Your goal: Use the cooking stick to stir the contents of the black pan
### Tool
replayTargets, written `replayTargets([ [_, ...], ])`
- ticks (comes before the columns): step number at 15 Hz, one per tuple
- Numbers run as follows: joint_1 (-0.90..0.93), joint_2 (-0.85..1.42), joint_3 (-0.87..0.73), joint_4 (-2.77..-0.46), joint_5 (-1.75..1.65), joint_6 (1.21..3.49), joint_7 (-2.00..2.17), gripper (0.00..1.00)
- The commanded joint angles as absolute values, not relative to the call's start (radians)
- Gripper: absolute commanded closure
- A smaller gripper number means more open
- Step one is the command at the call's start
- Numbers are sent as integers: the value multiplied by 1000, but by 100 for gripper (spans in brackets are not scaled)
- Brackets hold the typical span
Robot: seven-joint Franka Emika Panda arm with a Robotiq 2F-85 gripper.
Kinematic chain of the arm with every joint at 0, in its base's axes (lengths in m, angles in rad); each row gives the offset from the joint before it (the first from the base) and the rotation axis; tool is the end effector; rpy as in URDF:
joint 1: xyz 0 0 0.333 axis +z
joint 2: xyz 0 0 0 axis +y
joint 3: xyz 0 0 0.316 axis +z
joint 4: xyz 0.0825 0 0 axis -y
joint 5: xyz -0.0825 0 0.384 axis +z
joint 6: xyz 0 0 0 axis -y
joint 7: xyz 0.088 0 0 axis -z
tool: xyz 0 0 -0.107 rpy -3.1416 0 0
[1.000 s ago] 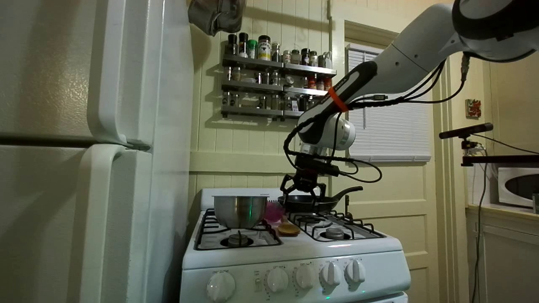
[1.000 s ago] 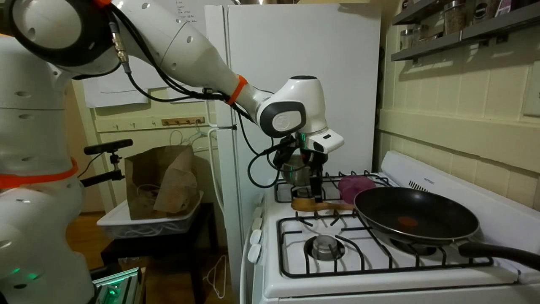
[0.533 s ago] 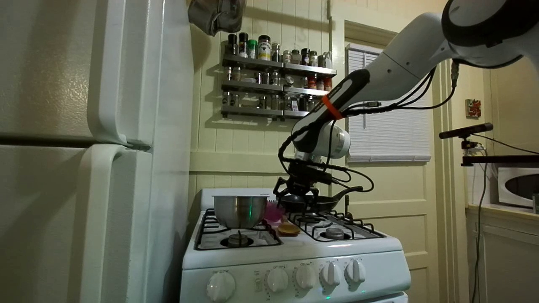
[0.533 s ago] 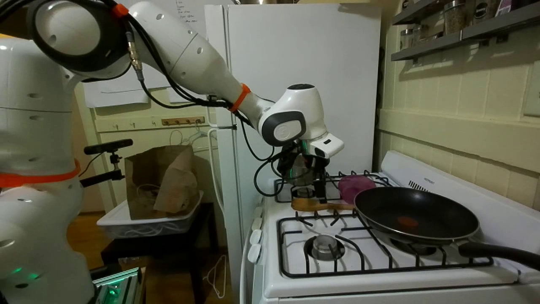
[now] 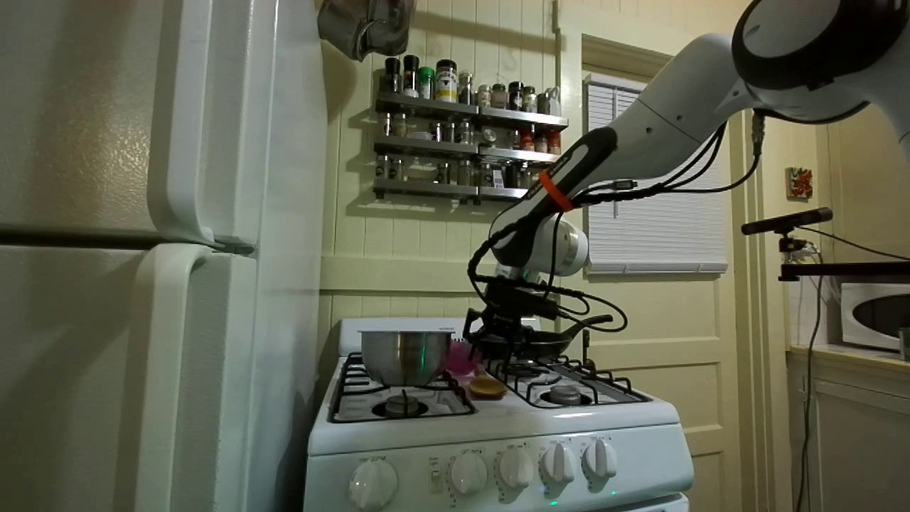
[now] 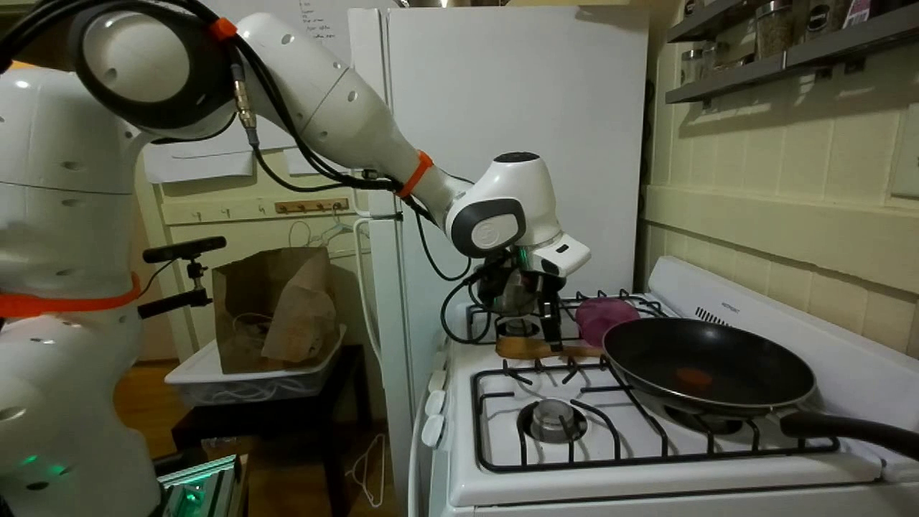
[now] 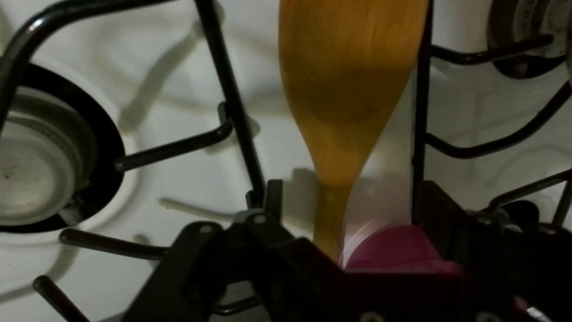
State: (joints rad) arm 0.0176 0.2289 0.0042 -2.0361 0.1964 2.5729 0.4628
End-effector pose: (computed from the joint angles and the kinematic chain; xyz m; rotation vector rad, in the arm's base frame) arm 0.6160 0.0101 0.3642 -2.7889 0.8483 -0.3915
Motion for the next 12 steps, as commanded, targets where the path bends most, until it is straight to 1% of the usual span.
replayTargets([
  [1, 32, 271, -3, -2002, 194, 2588, 448, 43],
  [2, 32, 279, -6, -1996, 189, 2586, 447, 45],
  [3, 33, 287, -9, -1990, 182, 2585, 447, 43],
  [4, 34, 294, -12, -1985, 177, 2584, 446, 38],
  [5, 34, 301, -16, -1981, 170, 2583, 447, 37],
  [6, 35, 308, -18, -1976, 166, 2584, 446, 31],
  [7, 36, 317, -20, -1968, 162, 2583, 443, 35],
  [8, 39, 325, -22, -1960, 154, 2582, 443, 34],
  [12, 50, 357, -23, -1924, 130, 2571, 436, 39],
])
